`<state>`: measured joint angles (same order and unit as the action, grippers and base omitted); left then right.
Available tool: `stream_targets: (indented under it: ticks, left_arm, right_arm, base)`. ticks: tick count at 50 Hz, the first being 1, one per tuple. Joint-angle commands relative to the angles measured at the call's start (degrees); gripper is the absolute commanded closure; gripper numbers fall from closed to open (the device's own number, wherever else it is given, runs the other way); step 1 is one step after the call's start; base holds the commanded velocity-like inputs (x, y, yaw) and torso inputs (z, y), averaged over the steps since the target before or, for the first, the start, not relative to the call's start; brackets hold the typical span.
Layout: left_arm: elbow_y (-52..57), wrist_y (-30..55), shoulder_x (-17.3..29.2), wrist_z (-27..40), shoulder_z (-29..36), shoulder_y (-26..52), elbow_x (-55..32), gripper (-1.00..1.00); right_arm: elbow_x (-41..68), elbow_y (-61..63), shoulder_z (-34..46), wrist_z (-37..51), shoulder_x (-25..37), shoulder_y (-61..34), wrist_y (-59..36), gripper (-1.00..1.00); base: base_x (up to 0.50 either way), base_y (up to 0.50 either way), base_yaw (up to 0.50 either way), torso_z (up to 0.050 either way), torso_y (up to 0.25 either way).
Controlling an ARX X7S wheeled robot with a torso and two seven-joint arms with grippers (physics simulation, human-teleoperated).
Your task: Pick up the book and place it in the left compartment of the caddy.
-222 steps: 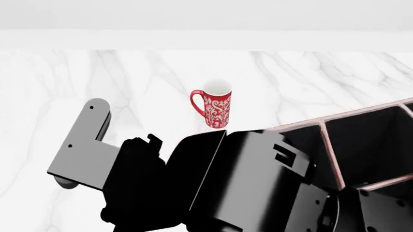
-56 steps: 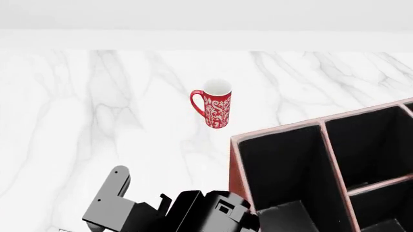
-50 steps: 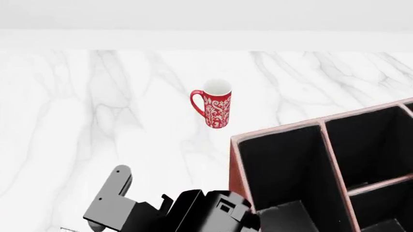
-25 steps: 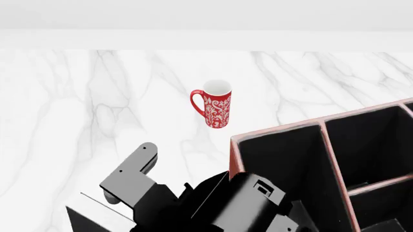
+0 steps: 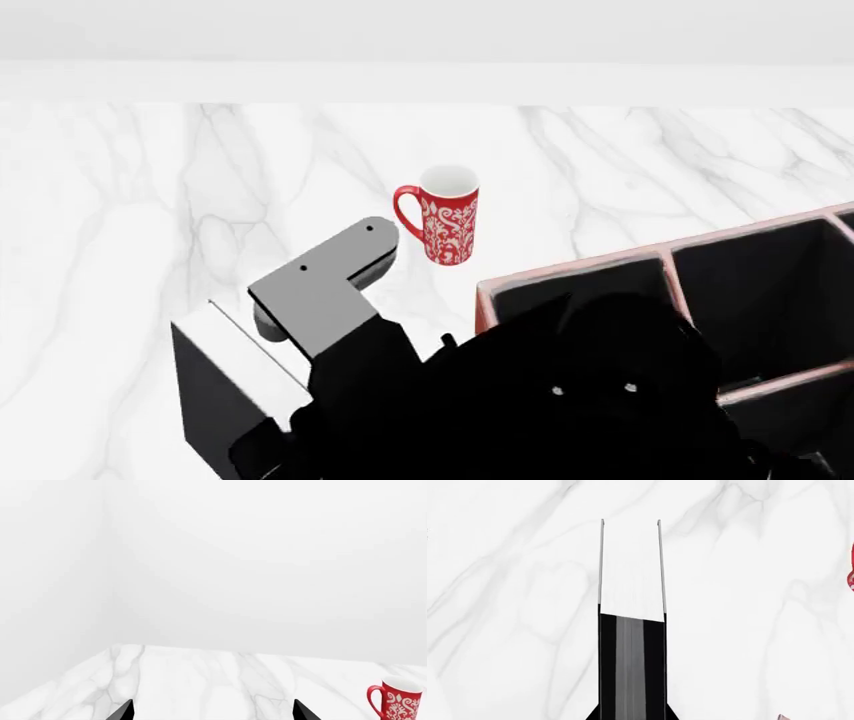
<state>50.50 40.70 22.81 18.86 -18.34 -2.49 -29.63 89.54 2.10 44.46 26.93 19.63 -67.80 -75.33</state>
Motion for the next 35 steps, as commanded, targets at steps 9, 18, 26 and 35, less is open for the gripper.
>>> stream_targets:
  ticks: [9,18,26,35]
  left_arm:
    - [-0.48,-0.25,0.3,0.49,0.18,0.13,-0.2,-1.0]
    - [-0.7,-0.17,0.45,0.75,0.25,0.32,-0.42,-1.0]
    - [-1.04,-0.07,0.55,1.11,0.91,0.67,-0.21,-1.0]
    - [-1.41,-0.7,0.69,1.18,1.4,0.5,0.29,-1.0]
  right_arm:
    - [31.92,1.73,-3.42,28.93,3.13,-10.56,1.77,1.0]
    - [38.5,2.27,-2.15,35.36,4.65,-14.46,5.61,1.0]
    - [44.2,3.73,-2.08,39.79,6.96,-17.62,8.92,1.0]
    - [50.89,5.18,-0.37,44.31,10.36,-20.92,11.06,1.0]
  base:
    - [0.0,0.0,0.0,0.0,0.001]
    - [0.0,0.0,0.0,0.0,0.0]
    - [0.0,0.0,0.0,0.0,0.001]
    - [0.0,0.0,0.0,0.0,0.001]
